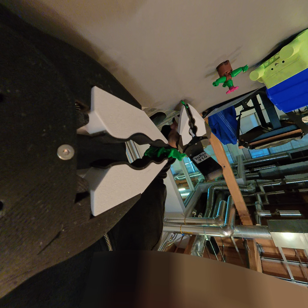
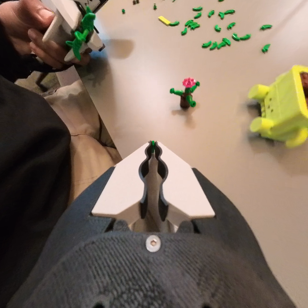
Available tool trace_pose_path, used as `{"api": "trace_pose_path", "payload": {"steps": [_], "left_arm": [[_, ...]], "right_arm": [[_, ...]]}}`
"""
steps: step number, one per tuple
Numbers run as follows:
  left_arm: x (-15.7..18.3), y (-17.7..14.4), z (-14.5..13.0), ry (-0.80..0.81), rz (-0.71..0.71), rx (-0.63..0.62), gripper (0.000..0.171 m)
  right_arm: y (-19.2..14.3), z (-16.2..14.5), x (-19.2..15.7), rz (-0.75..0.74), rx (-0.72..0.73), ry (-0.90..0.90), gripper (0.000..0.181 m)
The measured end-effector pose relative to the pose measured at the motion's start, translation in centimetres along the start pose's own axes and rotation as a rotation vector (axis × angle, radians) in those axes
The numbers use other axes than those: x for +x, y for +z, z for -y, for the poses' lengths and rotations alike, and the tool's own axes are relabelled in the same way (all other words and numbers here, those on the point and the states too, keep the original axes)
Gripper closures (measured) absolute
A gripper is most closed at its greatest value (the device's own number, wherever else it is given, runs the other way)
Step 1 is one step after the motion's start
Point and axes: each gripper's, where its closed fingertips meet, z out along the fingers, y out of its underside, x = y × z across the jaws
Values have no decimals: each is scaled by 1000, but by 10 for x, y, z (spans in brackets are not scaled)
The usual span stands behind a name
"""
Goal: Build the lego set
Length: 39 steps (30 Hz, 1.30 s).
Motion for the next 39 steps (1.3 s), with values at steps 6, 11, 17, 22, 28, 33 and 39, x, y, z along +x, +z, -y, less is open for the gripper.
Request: {"api": "trace_pose_path", "payload": {"steps": [6, 11, 17, 22, 28, 33, 39], "left_arm": [[0, 1, -1, 2, 4, -1, 163], [-2, 4, -3, 10, 18, -4, 163], [-3, 10, -8, 24, 35, -25, 163], [-4, 21, -18, 23, 30, -54, 164], [-13, 57, -57, 11, 62, -185, 163], [-10, 69, -69, -37, 24, -201, 162], [-6, 66, -67, -59, 1, -175, 162]], "right_arm": [[-24, -18, 4, -131, 116, 106, 180], [-39, -30, 3, -207, 170, 205, 180], [-53, -40, 0, -279, 160, 249, 181], [-57, -32, -12, -260, 195, 309, 181], [-55, 50, -58, -43, 473, 340, 181], [-34, 76, -92, 34, 498, 209, 181], [-22, 75, -106, 24, 459, 123, 181]]}}
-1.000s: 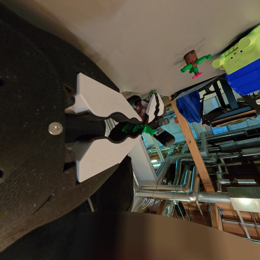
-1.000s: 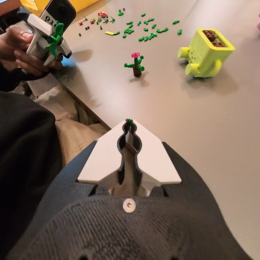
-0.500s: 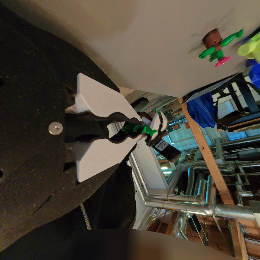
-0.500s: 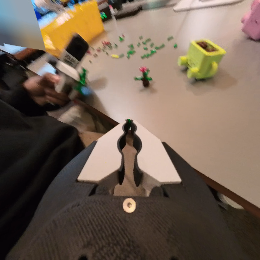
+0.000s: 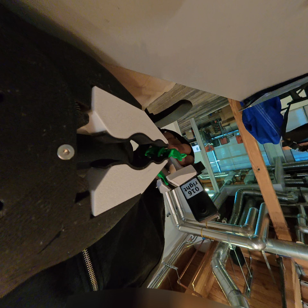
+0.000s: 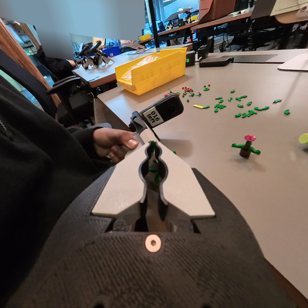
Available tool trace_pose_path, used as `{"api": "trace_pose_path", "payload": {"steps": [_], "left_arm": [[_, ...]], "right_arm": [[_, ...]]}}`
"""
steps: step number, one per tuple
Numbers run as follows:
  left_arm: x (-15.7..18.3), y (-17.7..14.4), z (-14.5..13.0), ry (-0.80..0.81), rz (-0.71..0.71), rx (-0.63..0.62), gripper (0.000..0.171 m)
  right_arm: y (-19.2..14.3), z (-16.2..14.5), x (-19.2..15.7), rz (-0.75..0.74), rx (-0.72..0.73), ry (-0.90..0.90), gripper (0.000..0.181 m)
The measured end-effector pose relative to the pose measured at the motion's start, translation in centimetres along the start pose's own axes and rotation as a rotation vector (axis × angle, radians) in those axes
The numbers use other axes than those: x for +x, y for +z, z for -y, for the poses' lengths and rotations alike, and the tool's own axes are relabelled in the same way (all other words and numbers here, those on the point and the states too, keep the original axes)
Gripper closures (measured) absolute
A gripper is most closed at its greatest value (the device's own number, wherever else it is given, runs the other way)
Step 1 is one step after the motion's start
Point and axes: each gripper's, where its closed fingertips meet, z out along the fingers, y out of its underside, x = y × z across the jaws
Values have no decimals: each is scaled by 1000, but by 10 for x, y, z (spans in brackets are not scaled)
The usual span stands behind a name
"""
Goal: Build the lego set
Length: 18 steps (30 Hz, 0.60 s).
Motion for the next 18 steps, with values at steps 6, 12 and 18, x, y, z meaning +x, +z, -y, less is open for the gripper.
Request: {"api": "trace_pose_path", "payload": {"steps": [6, 12, 18], "left_arm": [[-3, 0, -4, -35, -5, -14, 162], [2, 2, -3, 7, -18, -10, 162], [-1, -2, 2, -16, -24, 32, 163]], "right_arm": [[-4, 1, 2, -58, 5, -123, 181], [-4, -1, 9, -96, -25, -74, 181], [-5, -4, 16, -129, -13, 41, 181]]}}
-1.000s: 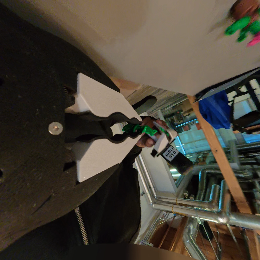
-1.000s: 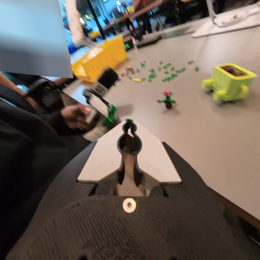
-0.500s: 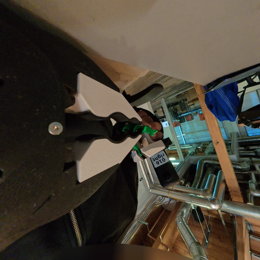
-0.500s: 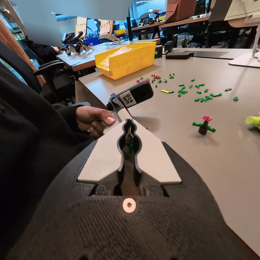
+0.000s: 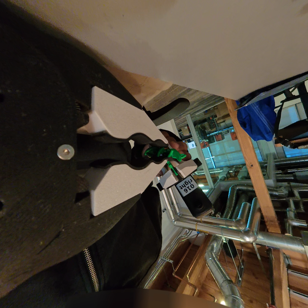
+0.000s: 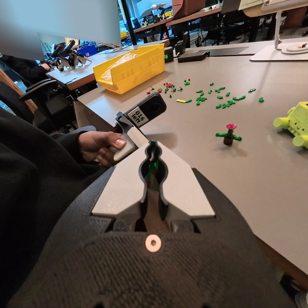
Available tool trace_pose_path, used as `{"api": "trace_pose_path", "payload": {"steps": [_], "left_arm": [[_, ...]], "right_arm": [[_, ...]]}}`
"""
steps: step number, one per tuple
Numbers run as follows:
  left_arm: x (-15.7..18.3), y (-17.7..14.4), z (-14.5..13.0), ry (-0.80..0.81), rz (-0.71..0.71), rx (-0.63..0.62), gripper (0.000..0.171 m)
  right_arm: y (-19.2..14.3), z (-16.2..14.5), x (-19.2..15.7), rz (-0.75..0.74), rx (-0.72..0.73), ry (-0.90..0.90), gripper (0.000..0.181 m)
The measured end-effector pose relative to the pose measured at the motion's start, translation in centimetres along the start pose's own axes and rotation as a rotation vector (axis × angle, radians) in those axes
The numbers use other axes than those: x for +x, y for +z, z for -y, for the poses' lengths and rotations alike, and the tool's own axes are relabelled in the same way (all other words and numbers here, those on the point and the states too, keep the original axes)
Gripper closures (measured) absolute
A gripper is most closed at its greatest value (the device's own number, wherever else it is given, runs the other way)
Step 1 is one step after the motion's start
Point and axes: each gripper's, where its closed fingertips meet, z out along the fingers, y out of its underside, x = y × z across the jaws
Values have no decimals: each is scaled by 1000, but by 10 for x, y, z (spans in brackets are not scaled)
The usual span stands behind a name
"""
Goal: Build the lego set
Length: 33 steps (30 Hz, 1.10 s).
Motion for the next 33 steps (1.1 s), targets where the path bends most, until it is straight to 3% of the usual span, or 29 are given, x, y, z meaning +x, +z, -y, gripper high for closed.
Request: {"api": "trace_pose_path", "payload": {"steps": [11, 22, 28, 33], "left_arm": [[-3, -1, 3, 15, 29, 21, 163], [-12, 1, -3, 113, 146, -38, 163], [-11, -1, -2, 116, 146, -35, 162], [-4, -11, 6, 72, 83, -4, 163]], "right_arm": [[-4, -9, 2, -24, -73, 4, 180], [-5, -22, 0, 7, -226, -132, 180], [-8, -19, 2, 18, -221, -154, 180], [-23, -9, 26, -36, -330, -384, 180]]}}
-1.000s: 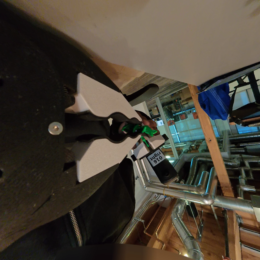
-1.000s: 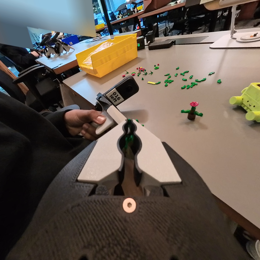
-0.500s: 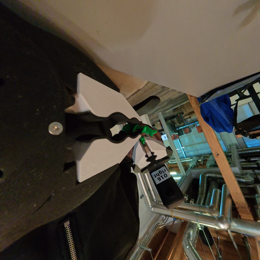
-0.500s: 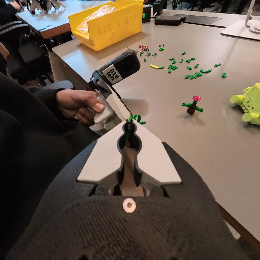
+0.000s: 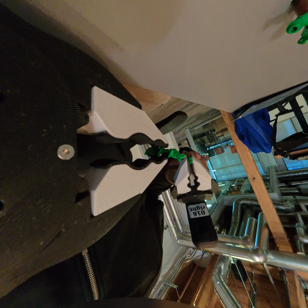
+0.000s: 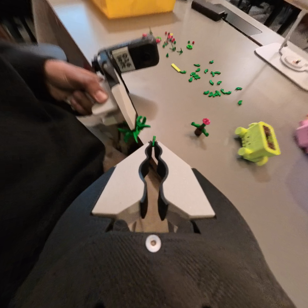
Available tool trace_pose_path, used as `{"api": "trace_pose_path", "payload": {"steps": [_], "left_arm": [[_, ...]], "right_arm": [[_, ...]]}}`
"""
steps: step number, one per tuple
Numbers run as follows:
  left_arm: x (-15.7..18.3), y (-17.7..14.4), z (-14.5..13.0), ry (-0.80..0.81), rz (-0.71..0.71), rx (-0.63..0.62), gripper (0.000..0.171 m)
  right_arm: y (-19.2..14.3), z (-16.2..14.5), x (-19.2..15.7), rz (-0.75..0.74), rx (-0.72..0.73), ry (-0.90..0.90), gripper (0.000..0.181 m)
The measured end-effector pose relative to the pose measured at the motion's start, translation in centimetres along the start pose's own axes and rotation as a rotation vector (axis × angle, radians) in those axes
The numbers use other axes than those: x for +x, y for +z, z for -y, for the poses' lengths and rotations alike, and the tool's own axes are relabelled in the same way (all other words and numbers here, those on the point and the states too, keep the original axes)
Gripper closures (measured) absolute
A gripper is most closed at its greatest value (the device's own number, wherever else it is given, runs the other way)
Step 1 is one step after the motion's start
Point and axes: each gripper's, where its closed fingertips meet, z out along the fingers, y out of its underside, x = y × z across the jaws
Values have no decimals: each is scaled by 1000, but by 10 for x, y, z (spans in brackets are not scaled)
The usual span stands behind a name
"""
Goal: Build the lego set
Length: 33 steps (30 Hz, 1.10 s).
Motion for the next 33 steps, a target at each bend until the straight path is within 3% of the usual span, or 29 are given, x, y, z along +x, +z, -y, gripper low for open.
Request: {"api": "trace_pose_path", "payload": {"steps": [5, 14, 20, 33], "left_arm": [[6, 1, -4, -13, -41, -37, 163], [-1, 3, -14, -13, -5, -98, 163], [-1, 3, -17, -8, 4, -126, 162], [9, 8, -24, -80, -118, -138, 164]], "right_arm": [[6, -13, -13, 116, -167, -428, 180], [14, -13, -28, 296, -244, -648, 181], [16, -13, -32, 340, -256, -665, 181], [5, -9, -41, 443, -174, -479, 181]]}}
